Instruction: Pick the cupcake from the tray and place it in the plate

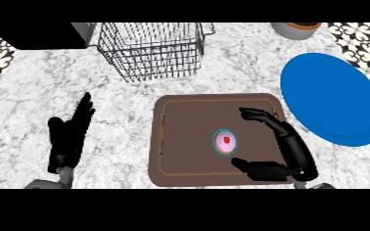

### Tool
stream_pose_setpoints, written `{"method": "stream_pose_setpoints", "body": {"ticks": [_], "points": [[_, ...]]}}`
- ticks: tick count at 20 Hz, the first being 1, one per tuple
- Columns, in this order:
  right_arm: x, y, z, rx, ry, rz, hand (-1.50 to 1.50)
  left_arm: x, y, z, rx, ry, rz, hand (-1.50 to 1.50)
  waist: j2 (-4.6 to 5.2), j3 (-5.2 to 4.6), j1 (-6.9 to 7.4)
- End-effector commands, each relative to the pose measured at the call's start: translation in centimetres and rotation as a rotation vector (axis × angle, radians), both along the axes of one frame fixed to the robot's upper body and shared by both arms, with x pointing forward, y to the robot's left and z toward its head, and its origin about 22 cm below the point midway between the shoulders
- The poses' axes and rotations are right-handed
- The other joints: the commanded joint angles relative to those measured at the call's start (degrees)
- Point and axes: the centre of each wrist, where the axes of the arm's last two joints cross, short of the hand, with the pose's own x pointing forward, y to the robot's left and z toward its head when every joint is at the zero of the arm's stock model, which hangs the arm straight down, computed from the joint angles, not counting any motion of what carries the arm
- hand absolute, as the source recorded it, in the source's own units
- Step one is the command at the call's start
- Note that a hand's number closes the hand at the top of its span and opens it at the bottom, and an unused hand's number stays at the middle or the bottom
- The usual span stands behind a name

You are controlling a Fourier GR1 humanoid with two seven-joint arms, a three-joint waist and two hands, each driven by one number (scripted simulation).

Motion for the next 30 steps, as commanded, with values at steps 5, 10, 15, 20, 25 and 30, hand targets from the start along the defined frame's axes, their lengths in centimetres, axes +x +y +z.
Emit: {"method": "stream_pose_setpoints", "body": {"ticks": [5, 10, 15, 20, 25, 30], "points": [[0.4, -1.1, 2.8, -0.450, -0.059, -0.023, -1.50, 0.0, -0.9, -0.2, 0.004, 0.011, -0.010, 0.00, -0.29, -0.24, 1.04], [1.3, -0.9, 6.1, -0.690, 0.030, 0.009, -1.50, 0.0, -0.5, 1.0, -0.005, 0.008, -0.039, 0.00, -0.31, -0.22, 1.34], [1.5, 1.2, 7.9, -0.843, 0.206, 0.125, -1.50, 0.7, -1.2, 2.3, -0.004, 0.021, -0.025, 0.00, -0.28, -0.19, 1.66], [4.1, 3.3, 9.1, -0.893, 0.299, 0.182, -1.50, 0.2, -1.0, 0.1, 0.005, 0.020, -0.024, 0.00, -0.03, -0.16, 1.78], [1.6, 4.8, 8.6, -0.936, 0.338, 0.189, -1.50, 1.9, 0.0, -0.3, 0.005, 0.012, -0.012, 0.00, -0.15, -0.15, 0.91], [3.7, 5.1, 6.5, -0.941, 0.353, 0.196, -1.50, -0.3, -1.9, -0.4, -0.002, 0.029, -0.015, 0.00, -0.14, -0.12, 1.22]]}}
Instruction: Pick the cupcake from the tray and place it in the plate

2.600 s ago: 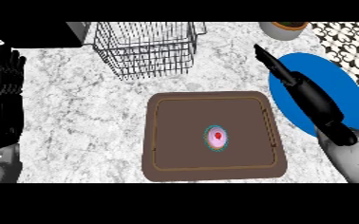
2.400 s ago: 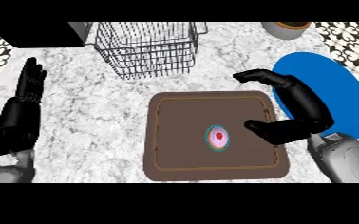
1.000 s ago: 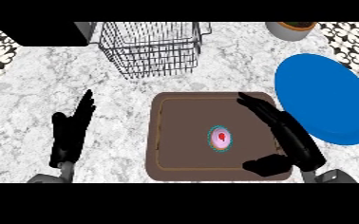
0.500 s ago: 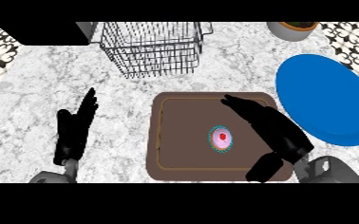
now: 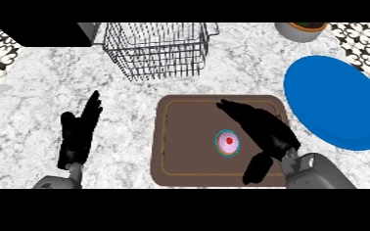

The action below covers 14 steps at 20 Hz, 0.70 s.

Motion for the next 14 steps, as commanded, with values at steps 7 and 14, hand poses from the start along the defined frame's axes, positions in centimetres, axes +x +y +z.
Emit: {"method": "stream_pose_setpoints", "body": {"ticks": [7, 14], "points": [[1.3, -0.3, -1.9, -0.025, 0.035, 0.028, -1.50, -0.8, 0.4, -0.5, 0.002, -0.002, 0.009, 0.00, 0.00, 0.01, -0.04], [0.1, -0.3, -4.0, -0.025, 0.051, 0.011, -1.50, -1.1, -1.8, -0.4, 0.002, -0.018, 0.004, 0.00, -0.02, 0.02, -0.10]]}}
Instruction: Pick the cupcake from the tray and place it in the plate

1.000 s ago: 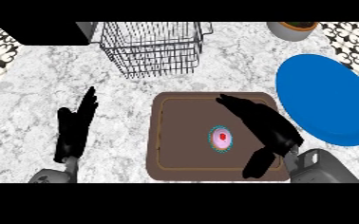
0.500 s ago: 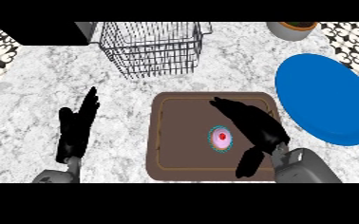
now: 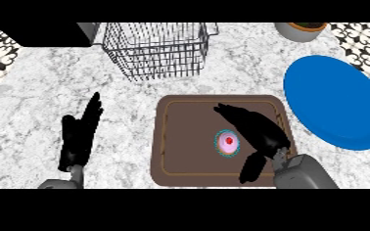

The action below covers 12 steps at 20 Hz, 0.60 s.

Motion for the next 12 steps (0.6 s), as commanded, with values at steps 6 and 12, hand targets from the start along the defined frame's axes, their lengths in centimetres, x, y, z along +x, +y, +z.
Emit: {"method": "stream_pose_setpoints", "body": {"ticks": [6, 12], "points": [[-0.7, 2.2, -2.3, -0.033, 0.015, 0.000, -1.50, 1.3, -0.1, 1.4, 0.007, 0.005, -0.007, 0.00, 0.00, 0.00, -0.11], [1.0, 0.3, -2.6, -0.027, -0.087, 0.058, 1.50, -0.1, -0.7, 1.7, -0.007, -0.017, 0.016, 0.00, -0.01, 0.01, 0.07]]}}
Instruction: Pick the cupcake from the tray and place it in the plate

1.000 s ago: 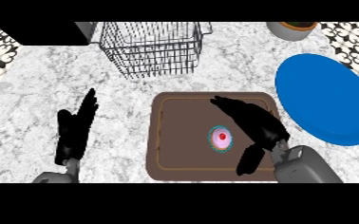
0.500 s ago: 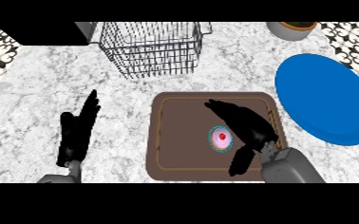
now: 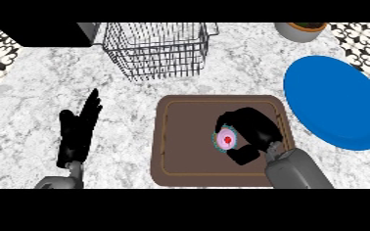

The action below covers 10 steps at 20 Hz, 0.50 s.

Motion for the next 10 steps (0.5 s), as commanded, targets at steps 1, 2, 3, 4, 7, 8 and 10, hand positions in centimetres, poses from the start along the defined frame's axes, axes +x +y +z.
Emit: {"method": "stream_pose_setpoints", "body": {"ticks": [1, 2, 3, 4, 7, 8, 10], "points": [[0.1, 0.4, 0.0, -0.022, -0.045, 0.016, 1.50, -1.3, -0.4, -1.7, 0.012, 0.014, 0.003, 0.00, 0.06, 0.03, 0.00], [0.7, 0.9, -1.8, -0.004, -0.073, 0.019, 1.50, -1.1, 0.8, -0.2, 0.009, 0.003, -0.012, 0.00, 0.09, 0.04, 0.16], [-0.4, 0.0, -1.3, -0.008, -0.070, 0.020, 1.50, -0.1, -1.1, 0.2, 0.011, 0.015, -0.011, 0.00, 0.06, 0.04, -0.07], [-2.2, 0.5, -1.6, -0.008, -0.083, -0.005, 1.50, 0.1, -0.9, -0.6, -0.001, 0.022, -0.003, 0.00, 0.05, 0.03, -0.21], [-1.3, -1.7, -1.4, -0.028, -0.190, -0.053, 1.50, 1.0, 0.6, 0.1, 0.003, 0.002, -0.002, 0.00, 0.07, 0.04, -0.39], [0.9, -1.4, 0.3, -0.015, -0.198, -0.143, 1.50, 0.4, -0.4, 0.0, -0.005, 0.005, 0.001, 0.00, 0.07, 0.04, -0.16], [2.8, 0.1, -0.9, -0.031, -0.175, -0.310, 1.50, 0.8, -0.1, 0.2, 0.010, 0.002, -0.021, 0.00, 0.33, 0.05, 0.38]]}}
